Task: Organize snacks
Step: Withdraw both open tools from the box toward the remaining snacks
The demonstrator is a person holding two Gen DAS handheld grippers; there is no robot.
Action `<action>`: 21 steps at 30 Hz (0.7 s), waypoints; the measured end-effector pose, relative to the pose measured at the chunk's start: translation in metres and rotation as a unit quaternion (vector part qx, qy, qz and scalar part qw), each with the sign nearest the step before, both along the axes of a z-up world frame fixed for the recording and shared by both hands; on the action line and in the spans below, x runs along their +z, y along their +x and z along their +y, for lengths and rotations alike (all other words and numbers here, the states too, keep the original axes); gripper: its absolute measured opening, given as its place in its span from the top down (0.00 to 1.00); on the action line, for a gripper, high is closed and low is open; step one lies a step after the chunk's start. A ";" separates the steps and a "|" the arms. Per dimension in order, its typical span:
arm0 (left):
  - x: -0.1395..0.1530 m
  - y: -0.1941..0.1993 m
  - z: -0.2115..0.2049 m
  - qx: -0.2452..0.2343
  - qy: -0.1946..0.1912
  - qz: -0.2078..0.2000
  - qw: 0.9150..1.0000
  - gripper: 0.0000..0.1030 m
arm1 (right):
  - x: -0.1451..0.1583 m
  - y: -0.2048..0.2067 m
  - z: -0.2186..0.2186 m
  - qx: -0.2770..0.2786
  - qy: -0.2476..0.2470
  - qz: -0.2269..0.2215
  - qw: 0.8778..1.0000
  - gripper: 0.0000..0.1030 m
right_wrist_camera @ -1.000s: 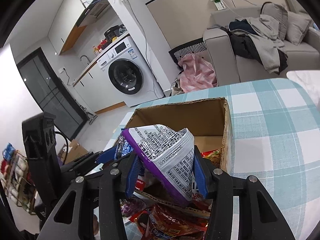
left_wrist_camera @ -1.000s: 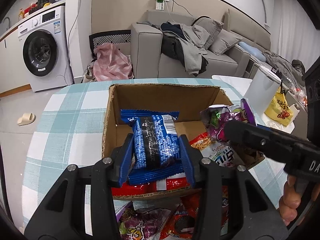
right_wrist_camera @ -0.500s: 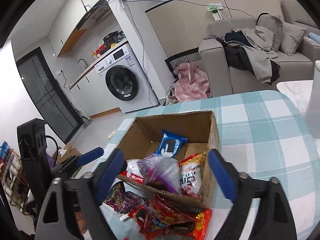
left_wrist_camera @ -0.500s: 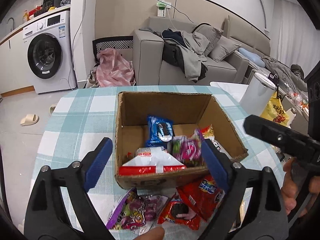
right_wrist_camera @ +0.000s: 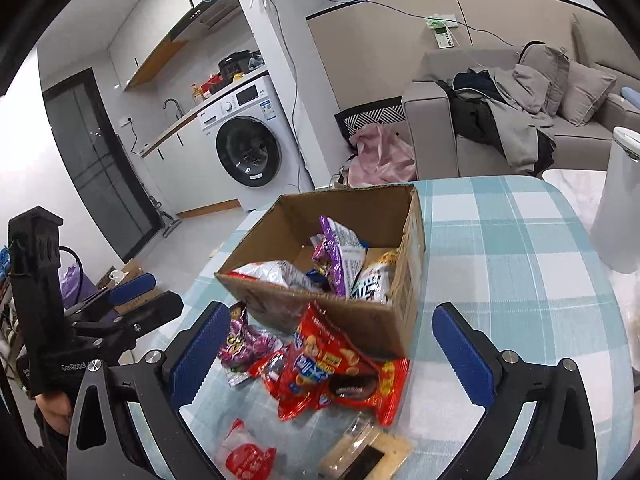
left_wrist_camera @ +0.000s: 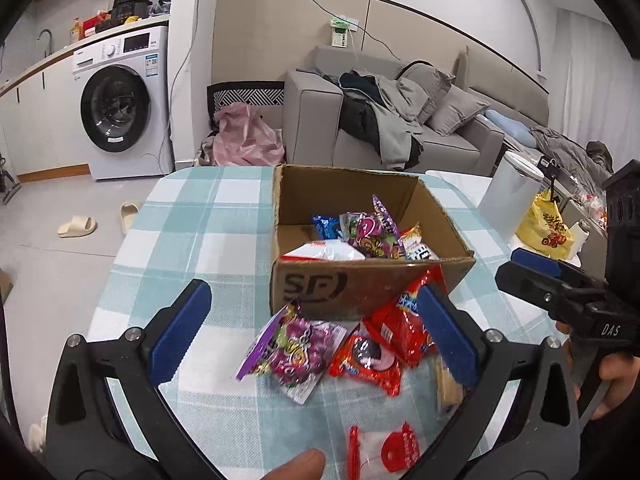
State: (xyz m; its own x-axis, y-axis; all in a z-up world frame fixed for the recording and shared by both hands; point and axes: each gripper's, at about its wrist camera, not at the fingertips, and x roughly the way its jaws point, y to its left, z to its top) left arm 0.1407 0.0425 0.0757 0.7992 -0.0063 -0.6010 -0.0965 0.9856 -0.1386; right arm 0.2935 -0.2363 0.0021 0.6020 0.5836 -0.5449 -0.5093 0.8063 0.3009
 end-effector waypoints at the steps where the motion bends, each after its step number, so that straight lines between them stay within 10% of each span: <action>1: 0.000 -0.005 0.000 0.000 -0.001 0.000 1.000 0.01 | -0.002 -0.003 0.000 0.001 0.001 0.002 1.000 0.00; 21: -0.034 -0.039 -0.009 0.011 -0.012 0.034 0.999 0.01 | -0.047 -0.032 -0.009 -0.003 -0.057 0.065 0.996 0.00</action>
